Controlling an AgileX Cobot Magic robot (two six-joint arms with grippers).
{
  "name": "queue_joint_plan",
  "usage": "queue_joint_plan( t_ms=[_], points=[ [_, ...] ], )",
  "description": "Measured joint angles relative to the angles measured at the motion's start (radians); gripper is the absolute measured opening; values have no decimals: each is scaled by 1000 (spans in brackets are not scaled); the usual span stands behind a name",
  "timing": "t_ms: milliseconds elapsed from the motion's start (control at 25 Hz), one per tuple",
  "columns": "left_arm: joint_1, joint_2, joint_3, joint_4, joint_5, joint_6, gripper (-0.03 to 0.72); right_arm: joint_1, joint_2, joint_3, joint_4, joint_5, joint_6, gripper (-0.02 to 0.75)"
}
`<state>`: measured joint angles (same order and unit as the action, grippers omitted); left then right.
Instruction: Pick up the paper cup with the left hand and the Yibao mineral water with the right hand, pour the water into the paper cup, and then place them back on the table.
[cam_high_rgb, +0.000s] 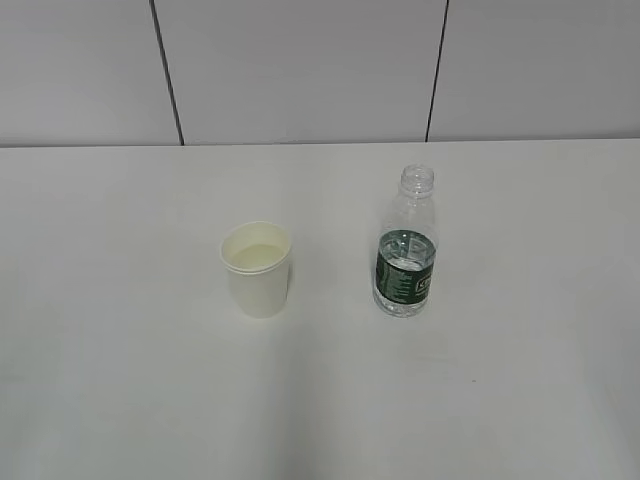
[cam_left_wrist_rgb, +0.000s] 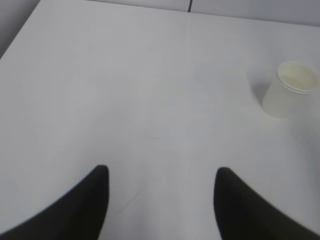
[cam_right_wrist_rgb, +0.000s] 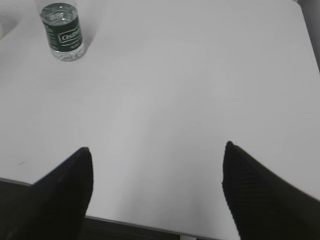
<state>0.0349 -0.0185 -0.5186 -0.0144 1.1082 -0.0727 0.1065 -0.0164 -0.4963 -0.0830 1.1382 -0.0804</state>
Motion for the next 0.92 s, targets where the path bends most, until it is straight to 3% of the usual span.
queue_joint_plan(
  t_ms=[240,920],
  points=[
    [0,0,0,-1,0,0,456,-92,0,0,0,0,0,593],
    [0,0,0,-3,0,0,456,-94,0,0,0,0,0,593]
  ],
)
